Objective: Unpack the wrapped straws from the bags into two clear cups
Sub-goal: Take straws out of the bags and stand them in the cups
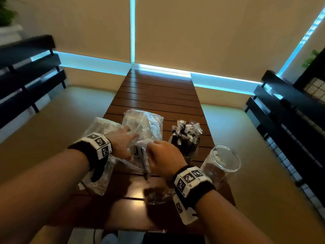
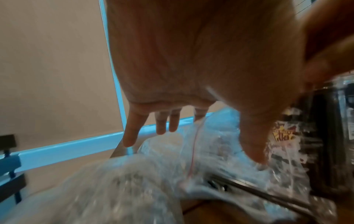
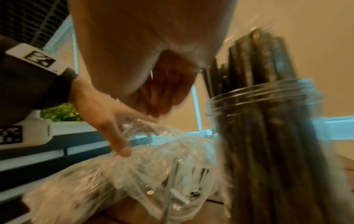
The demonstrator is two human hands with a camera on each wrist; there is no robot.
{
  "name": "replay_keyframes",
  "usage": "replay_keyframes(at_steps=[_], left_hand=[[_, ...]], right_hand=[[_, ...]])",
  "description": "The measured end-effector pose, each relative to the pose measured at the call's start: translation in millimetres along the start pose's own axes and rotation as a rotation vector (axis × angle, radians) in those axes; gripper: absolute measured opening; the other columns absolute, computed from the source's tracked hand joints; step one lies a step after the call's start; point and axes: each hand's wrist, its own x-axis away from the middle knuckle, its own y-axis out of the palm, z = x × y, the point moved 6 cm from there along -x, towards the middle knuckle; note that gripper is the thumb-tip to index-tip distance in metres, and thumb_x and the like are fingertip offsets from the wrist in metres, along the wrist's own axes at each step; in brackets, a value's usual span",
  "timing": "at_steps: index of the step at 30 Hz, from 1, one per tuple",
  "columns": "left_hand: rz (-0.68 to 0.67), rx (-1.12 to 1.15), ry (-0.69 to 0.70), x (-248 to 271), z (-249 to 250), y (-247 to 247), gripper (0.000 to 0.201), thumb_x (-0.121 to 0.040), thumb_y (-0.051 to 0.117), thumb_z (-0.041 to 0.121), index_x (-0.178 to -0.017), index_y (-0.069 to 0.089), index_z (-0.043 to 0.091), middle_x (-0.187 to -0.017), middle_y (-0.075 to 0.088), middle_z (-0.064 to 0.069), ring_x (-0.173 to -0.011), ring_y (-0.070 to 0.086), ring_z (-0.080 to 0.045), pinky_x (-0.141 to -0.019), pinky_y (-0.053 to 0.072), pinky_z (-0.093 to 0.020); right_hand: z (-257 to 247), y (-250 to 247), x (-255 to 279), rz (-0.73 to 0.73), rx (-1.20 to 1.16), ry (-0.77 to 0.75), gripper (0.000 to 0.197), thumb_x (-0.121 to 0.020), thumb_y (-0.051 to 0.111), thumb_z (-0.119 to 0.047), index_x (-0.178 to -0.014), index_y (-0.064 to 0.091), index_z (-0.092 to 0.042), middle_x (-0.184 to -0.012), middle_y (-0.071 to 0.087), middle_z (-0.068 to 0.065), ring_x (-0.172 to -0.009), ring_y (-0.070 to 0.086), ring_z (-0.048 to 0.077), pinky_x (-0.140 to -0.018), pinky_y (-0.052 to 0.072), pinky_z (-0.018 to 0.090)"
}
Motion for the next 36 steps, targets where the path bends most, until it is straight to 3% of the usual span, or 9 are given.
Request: replay_keyframes(at_steps=[4, 13, 18, 22, 26, 28, 30, 34, 36], left_hand=[[0.159, 0.074, 0.051, -1.1, -10.2, 7.0, 0.048, -0.09, 0.049, 0.029, -0.137, 0.046, 0.036, -0.129, 0.056, -0.006, -0.111, 0.058, -0.027, -0.095, 0.048, -0.043], [0.181, 0.28, 0.155, 9.3, -10.6, -7.3, 0.038, -0.1, 0.039, 0.031, -0.137, 0.051, 0.029, -0.132, 0.062, -0.006, -0.115, 0.059, -0.027, -0.099, 0.048, -0.045], [0.169, 0.301, 0.152, 14.0, -14.6, -8.6, 0.037, -0.1, 0.042, 0.027, -0.134, 0.054, 0.022, -0.129, 0.062, -0.006, -0.113, 0.059, -0.025, -0.098, 0.048, -0.04], [0.2, 0.393, 0.191, 14.8, -21.5, -9.0, 0.026, -0.101, 0.04, 0.022, -0.111, 0.063, 0.014, -0.099, 0.069, -0.004, -0.084, 0.061, -0.02, -0.074, 0.048, -0.031], [0.203, 0.403, 0.179, 12.7, -28.8, -10.6, 0.025, -0.102, 0.038, 0.019, -0.107, 0.062, 0.015, -0.084, 0.062, 0.005, -0.071, 0.058, -0.008, -0.062, 0.04, -0.024], [0.194, 0.405, 0.182, 14.1, -29.7, -11.8, 0.028, -0.104, 0.036, 0.025, -0.109, 0.062, 0.015, -0.091, 0.066, 0.002, -0.078, 0.062, -0.012, -0.069, 0.046, -0.029], [0.176, 0.408, 0.185, 15.5, -30.2, -12.1, 0.031, -0.105, 0.034, 0.029, -0.114, 0.061, 0.017, -0.096, 0.068, 0.0, -0.079, 0.062, -0.012, -0.073, 0.047, -0.031], [0.137, 0.399, 0.197, 16.9, -28.4, -10.3, 0.033, -0.105, 0.034, 0.029, -0.122, 0.06, 0.021, -0.106, 0.068, 0.002, -0.086, 0.06, -0.013, -0.084, 0.049, -0.034], [0.141, 0.399, 0.208, 17.6, -27.1, -9.6, 0.032, -0.104, 0.035, 0.027, -0.12, 0.062, 0.019, -0.104, 0.068, 0.0, -0.086, 0.061, -0.014, -0.085, 0.052, -0.036]], right_hand=[[-4.3, 66.2, -9.0, -0.326, 0.07, 0.102, 0.026, -0.081, 0.056, -0.015, -0.104, 0.065, -0.009, -0.117, 0.059, 0.014, -0.093, 0.064, 0.036, -0.08, 0.056, 0.043], [21.0, 112.9, -39.1, -0.235, -0.121, 0.475, 0.056, -0.093, 0.055, -0.022, -0.145, 0.035, -0.015, -0.142, 0.046, 0.009, -0.13, 0.046, 0.025, -0.107, 0.034, 0.031], [14.2, 108.3, -57.7, -0.144, -0.225, 0.483, 0.022, -0.091, 0.056, -0.023, -0.105, 0.071, -0.014, -0.109, 0.069, 0.004, -0.1, 0.063, 0.019, -0.08, 0.043, 0.021], [16.6, 104.6, -68.9, -0.081, -0.334, 0.548, 0.035, -0.097, 0.045, -0.026, -0.09, 0.072, -0.006, -0.09, 0.07, 0.01, -0.087, 0.065, 0.026, -0.073, 0.046, 0.028], [31.2, 111.2, -73.3, -0.175, -0.31, 0.724, 0.042, -0.103, 0.034, -0.031, -0.128, 0.056, -0.005, -0.129, 0.057, 0.015, -0.118, 0.055, 0.029, -0.09, 0.045, 0.028], [38.5, 115.8, -73.6, -0.236, -0.352, 0.766, 0.038, -0.101, 0.042, -0.021, -0.135, 0.053, -0.008, -0.135, 0.055, 0.011, -0.124, 0.053, 0.026, -0.069, 0.042, 0.01], [41.1, 115.8, -69.4, -0.309, -0.399, 0.817, 0.036, -0.1, 0.045, -0.016, -0.133, 0.055, -0.008, -0.135, 0.056, 0.011, -0.123, 0.054, 0.025, -0.053, 0.035, 0.009], [42.1, 108.8, -59.8, -0.351, -0.376, 0.816, 0.047, -0.103, 0.044, -0.027, -0.148, 0.034, -0.016, -0.15, 0.036, 0.007, -0.137, 0.039, 0.023, -0.103, 0.037, 0.021], [44.3, 113.1, -58.3, -0.416, -0.413, 0.845, 0.049, -0.102, 0.046, -0.023, -0.148, 0.032, -0.016, -0.15, 0.034, 0.004, -0.133, 0.041, 0.021, -0.105, 0.037, 0.023]])
